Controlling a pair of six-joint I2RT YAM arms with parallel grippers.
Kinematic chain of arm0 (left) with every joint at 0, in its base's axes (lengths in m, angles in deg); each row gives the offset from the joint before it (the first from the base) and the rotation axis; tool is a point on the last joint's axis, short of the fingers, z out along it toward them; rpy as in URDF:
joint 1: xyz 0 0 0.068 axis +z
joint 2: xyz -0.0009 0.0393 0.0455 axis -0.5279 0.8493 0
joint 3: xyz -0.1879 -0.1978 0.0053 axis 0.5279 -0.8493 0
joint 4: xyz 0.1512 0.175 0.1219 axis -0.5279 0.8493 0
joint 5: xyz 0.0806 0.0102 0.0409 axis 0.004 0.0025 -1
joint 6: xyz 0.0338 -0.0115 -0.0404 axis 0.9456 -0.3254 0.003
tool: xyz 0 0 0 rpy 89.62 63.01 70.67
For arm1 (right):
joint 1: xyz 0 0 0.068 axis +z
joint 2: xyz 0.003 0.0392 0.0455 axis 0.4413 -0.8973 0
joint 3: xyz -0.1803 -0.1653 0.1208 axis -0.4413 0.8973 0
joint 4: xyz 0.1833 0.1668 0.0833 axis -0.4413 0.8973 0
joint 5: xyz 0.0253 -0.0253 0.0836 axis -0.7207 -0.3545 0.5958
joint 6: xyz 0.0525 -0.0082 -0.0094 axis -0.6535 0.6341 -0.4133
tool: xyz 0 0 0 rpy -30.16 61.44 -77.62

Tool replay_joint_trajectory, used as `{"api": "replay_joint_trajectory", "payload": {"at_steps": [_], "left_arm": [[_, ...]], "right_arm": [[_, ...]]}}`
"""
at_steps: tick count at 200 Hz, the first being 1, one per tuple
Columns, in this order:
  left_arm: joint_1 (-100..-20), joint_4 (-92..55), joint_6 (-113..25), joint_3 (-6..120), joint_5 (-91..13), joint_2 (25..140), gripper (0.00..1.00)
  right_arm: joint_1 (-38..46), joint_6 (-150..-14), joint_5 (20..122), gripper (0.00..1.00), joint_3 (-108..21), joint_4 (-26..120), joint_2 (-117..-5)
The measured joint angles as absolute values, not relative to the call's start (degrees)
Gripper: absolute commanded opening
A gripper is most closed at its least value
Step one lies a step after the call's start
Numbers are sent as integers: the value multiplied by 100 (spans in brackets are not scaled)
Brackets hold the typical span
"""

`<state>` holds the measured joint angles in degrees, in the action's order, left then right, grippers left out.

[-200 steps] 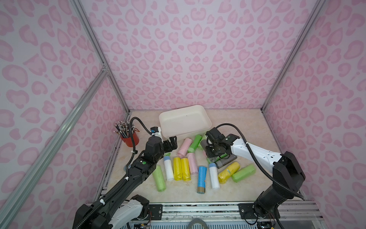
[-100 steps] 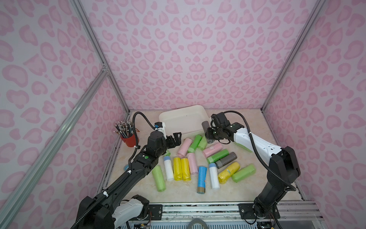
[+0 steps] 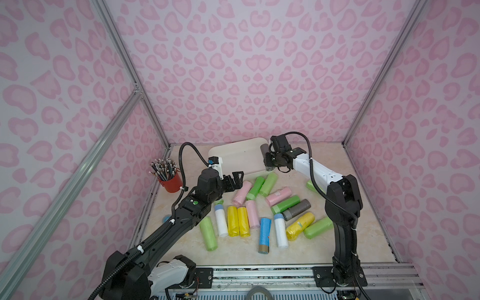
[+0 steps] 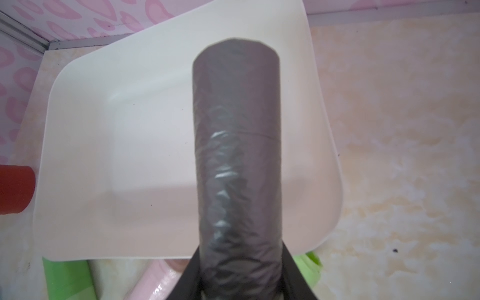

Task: Put the roll of trash bags into the storage box
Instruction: Place the roll of trash bags in the storage box.

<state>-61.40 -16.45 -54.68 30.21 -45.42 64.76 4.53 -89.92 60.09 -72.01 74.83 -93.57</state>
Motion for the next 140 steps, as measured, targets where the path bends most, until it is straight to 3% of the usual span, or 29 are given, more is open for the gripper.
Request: {"api": "replay_joint_trajectory", "payload": {"at_steps": [72, 140], "left_arm": [[-6184, -1509, -5451, 3034, -4687, 6474, 99], [-6182, -1426, -5407, 3021, -4940, 6257, 99]], "right_arm": [[425, -8413, 5650, 38, -8359, 7673, -10610], [263, -8363, 5128, 37, -8294, 7927, -10660]]}}
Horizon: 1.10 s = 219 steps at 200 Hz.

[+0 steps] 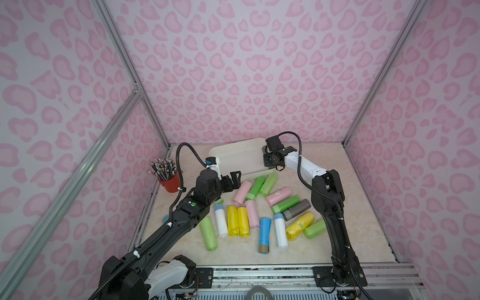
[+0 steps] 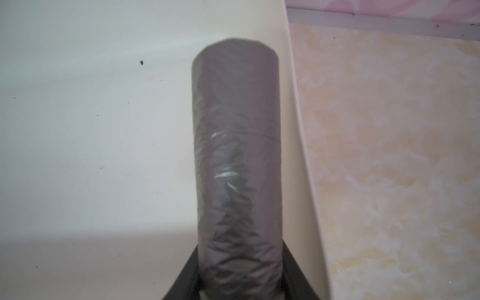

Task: Put the roll of trash bags into the storage box
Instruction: Place the roll of trash bags in the storage box.

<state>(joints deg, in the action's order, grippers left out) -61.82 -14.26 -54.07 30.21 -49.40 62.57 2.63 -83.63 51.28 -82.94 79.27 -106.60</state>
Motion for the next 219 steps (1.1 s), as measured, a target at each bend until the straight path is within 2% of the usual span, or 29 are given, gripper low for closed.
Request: {"api": "replay_joint_trajectory", "payload": {"at_steps": [47, 59, 103, 129, 135, 147, 154, 167, 219], "left_arm": [[-6182, -1271, -5339, 3043, -4979, 6323, 99], [-6182, -1258, -5317, 3043, -4999, 6325, 99], [-6156, -1125, -5213, 3137, -5113, 6354, 99], [-6116, -1013, -5195, 3172, -5253, 6332, 99], [-6110, -976, -5193, 3172, -5299, 6312, 99], [-6101, -900, -5191, 3172, -5393, 6257, 99], [-6079, -856, -5193, 3172, -5436, 6211, 99], [-6044, -812, -5197, 3170, -5528, 6142, 99], [-5893, -642, -5403, 2945, -5838, 5908, 99]], "right_arm": [[-19, -8584, 4896, 40, -7793, 8077, -10347], [-34, -8610, 4883, 46, -7658, 8099, -10205], [-130, -8730, 4938, 82, -7511, 8134, -9910], [-141, -8711, 4979, 86, -7439, 8136, -9652], [-144, -8711, 5047, 91, -7411, 8149, -9567], [-146, -8702, 5067, 93, -7330, 8163, -9368], [-146, -8680, 5069, 99, -7260, 8174, -9213], [-146, -8676, 5075, 91, -7105, 8184, -8911], [-150, -8780, 5163, 91, -6108, 8180, -7565]]}}
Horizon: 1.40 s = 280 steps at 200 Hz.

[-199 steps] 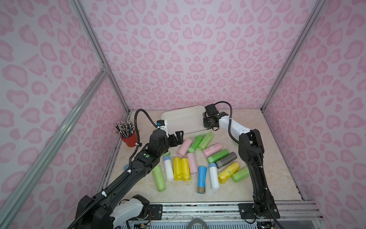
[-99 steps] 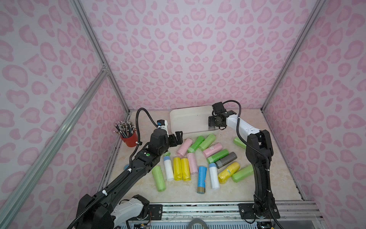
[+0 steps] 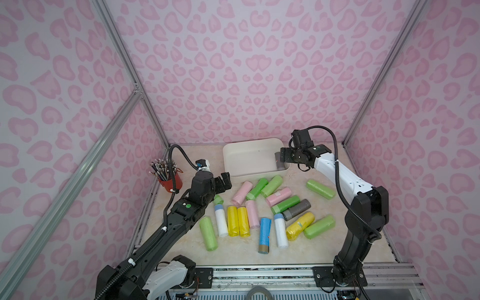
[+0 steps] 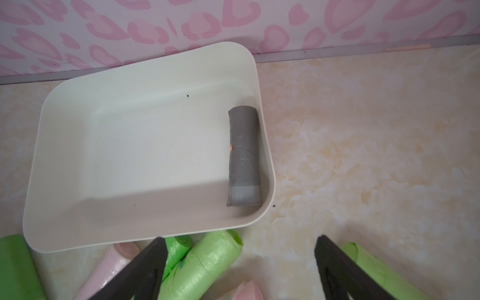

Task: Put the roll of trash bags into the storage box
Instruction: Place the roll of trash bags in the storage box, then pick up the roll of trash bags from the center of the board.

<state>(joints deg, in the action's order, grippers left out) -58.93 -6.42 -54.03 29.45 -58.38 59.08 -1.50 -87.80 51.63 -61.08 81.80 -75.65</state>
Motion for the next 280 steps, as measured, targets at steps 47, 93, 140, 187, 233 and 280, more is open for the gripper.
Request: {"api": "replay_joint_trajectory", "payload": {"at_steps": [47, 93, 140, 187, 233, 280], "left_arm": [[-5856, -242, -5567, 2759, -6153, 5698, 99], [-5850, 316, -5901, 2438, -6566, 5119, 99], [-5782, 995, -6692, 1848, -6853, 4574, 100], [-5782, 1417, -7368, 1209, -6636, 4133, 97], [-5782, 1601, -7807, 764, -6536, 3871, 95], [-6123, 1535, -8074, 569, -6346, 4266, 95]], "right_arm": [[-150, -8949, 5386, 91, -4897, 8195, -6472], [-137, -9065, 5897, 91, -3986, 8215, -5777], [-122, -9078, 6413, 91, -3603, 8217, -5406], [-124, -9073, 6627, 91, -3584, 8217, -5312], [-124, -9071, 6704, 91, -3581, 8217, -5290], [-124, -9069, 6717, 91, -3581, 8219, -5290]]}}
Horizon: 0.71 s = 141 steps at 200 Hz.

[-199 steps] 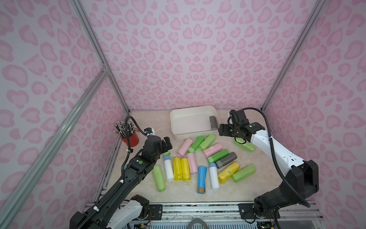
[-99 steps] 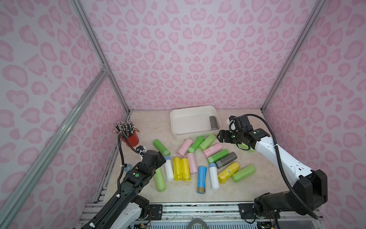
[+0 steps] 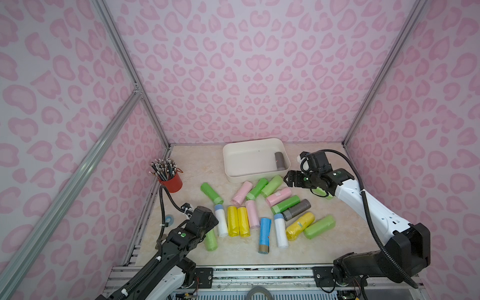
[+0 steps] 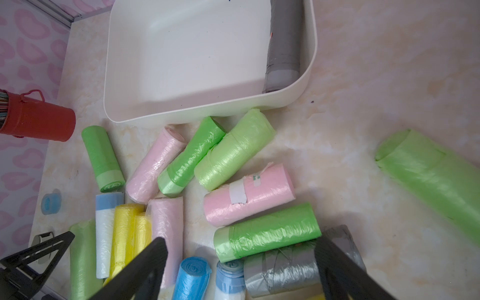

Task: Put the roll of trash bags into the storage box
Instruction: Pick up the roll of trash bags from the center of the board.

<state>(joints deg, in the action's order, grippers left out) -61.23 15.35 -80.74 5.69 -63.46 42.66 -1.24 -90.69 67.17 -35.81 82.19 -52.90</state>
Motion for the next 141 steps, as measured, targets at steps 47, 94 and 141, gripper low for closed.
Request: {"api": "replay_joint_trajectory", "payload": {"at_steps": [47, 94, 141], "left_arm": [[-6462, 1474, -8412, 495, -6223, 4677, 92], [-6918, 1441, -8740, 475, -6302, 4887, 67], [-6986, 1509, -8970, 372, -6409, 4804, 49]], "right_arm": [[-124, -9069, 6717, 91, -3588, 8222, -5307], [-130, -9067, 6747, 91, -3621, 8222, -5362], [-135, -9027, 6806, 91, -3699, 8230, -5425]]}}
